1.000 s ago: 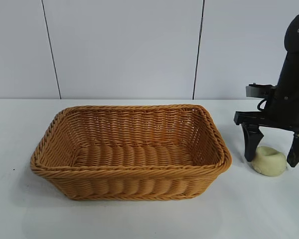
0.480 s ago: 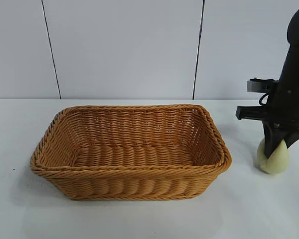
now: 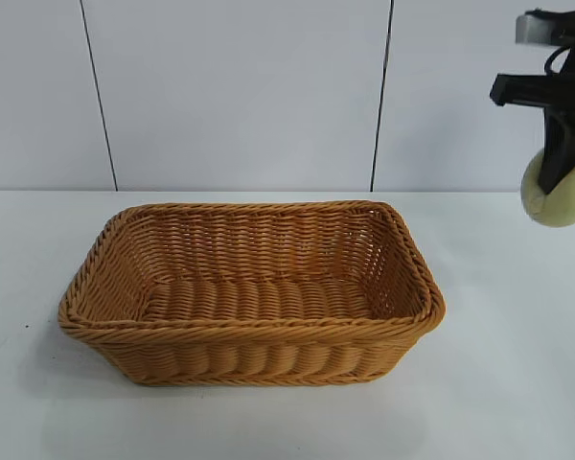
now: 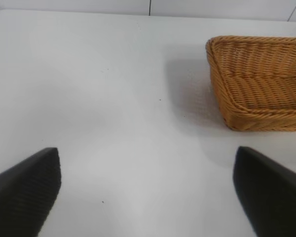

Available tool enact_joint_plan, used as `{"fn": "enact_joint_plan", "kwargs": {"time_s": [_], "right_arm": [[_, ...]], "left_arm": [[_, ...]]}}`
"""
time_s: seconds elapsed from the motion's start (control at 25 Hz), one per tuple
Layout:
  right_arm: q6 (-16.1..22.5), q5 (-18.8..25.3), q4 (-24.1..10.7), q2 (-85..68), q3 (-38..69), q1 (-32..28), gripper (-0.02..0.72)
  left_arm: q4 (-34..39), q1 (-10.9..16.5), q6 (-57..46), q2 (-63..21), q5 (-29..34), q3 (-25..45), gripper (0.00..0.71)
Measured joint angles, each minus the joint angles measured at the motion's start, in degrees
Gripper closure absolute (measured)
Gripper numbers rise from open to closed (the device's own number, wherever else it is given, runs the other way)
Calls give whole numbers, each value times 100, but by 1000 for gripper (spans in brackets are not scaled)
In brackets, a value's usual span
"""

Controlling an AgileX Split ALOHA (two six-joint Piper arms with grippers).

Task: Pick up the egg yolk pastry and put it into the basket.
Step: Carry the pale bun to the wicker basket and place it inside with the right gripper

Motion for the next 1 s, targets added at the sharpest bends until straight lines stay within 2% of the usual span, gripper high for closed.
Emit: {"fn": "enact_joint_plan", "kwargs": {"time_s": [0.08,0.32,0.52,0.56,0.72,0.76,1.0], "right_arm": [[0,25,6,-138,0,0,682],[-16,94,312,-380,-4,164,682],[-5,11,361,-396,-127,948,682],[-5,11,361,-396,-127,948,682],[182,-169,373,-396,-139,1695,682],[261,-221,380,-396,-139,2042,682],[548,-502,392,-396,-139,2979,684]], "left_arm": [[0,0,0,0,0,0,14],[0,0,0,0,0,0,14],[0,0,0,0,0,0,14],[0,0,0,0,0,0,14],[0,0,0,0,0,0,14],[0,0,0,0,0,0,14],[0,0,0,0,0,0,14]]}}
